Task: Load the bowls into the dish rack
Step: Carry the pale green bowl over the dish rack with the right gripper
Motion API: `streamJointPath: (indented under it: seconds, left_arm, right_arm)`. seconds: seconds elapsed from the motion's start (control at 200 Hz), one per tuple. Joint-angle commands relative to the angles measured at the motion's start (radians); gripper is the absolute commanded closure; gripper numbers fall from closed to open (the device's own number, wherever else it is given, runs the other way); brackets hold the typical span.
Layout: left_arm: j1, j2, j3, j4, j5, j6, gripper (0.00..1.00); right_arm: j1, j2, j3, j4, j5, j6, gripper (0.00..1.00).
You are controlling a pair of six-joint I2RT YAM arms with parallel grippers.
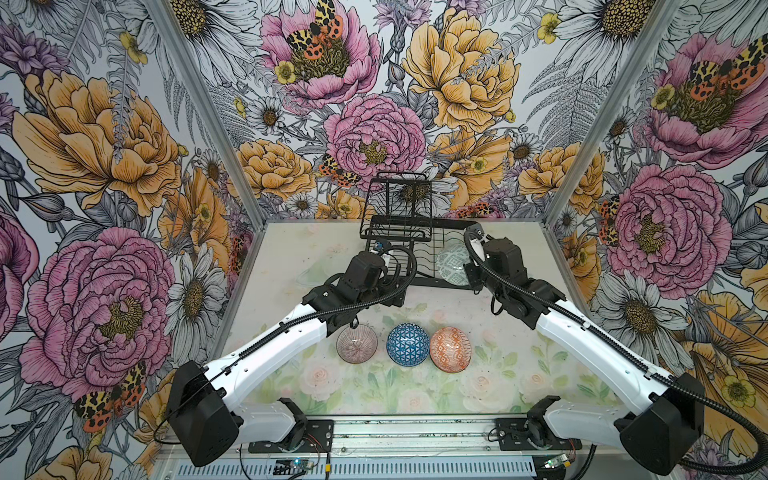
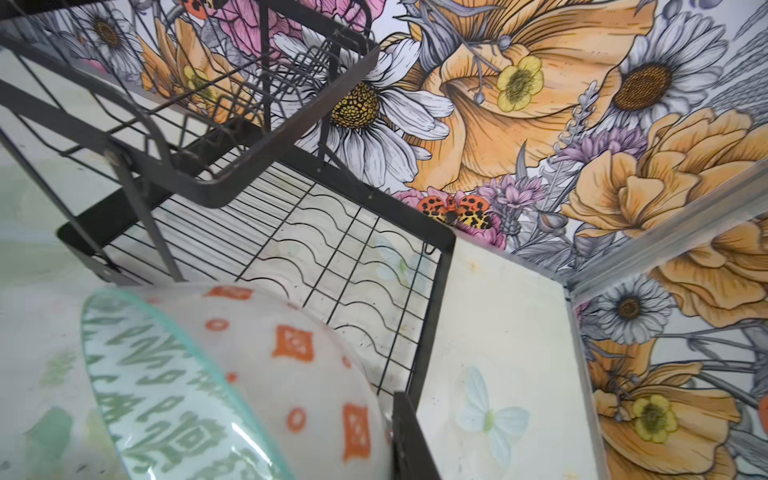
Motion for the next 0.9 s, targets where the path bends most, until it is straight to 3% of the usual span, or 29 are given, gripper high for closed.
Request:
streamJointPath:
  seconds: [0.0, 0.11, 0.25, 0.38, 0.605, 0.896]
  left_arm:
    - [0.02, 0.015, 0.028, -0.019, 0.051, 0.035, 0.01]
    - [0.046, 0.024, 0.028, -0.02, 0.076, 0.034, 0.01]
    - [0.067, 0.03, 0.022, -0.02, 0.091, 0.039, 0.01]
    - [0.09, 0.045, 0.016, -0.019, 0.109, 0.046, 0.01]
    - [0.12, 0.097, 0.041, -0.018, 0.133, 0.061, 0.01]
    - [0.14, 0.122, 0.077, -0.03, 0.15, 0.084, 0.01]
  right_arm:
    - [-0.031, 0.036, -0.062, 0.376, 0.051, -0.301, 1.0]
    - [-0.07, 0.097, -0.176, 0.728, -0.038, -0.576, 1.0]
    - [-0.127, 0.226, -0.201, 0.969, -0.129, -0.751, 1.0]
    - [-0.155, 0.37, -0.188, 1.189, -0.137, -0.923, 1.0]
    - [-0.196, 0.612, -0.07, 1.407, -0.125, -1.027, 1.0]
    - [-0.208, 0.804, 0.101, 1.393, -0.2, -1.078, 1.0]
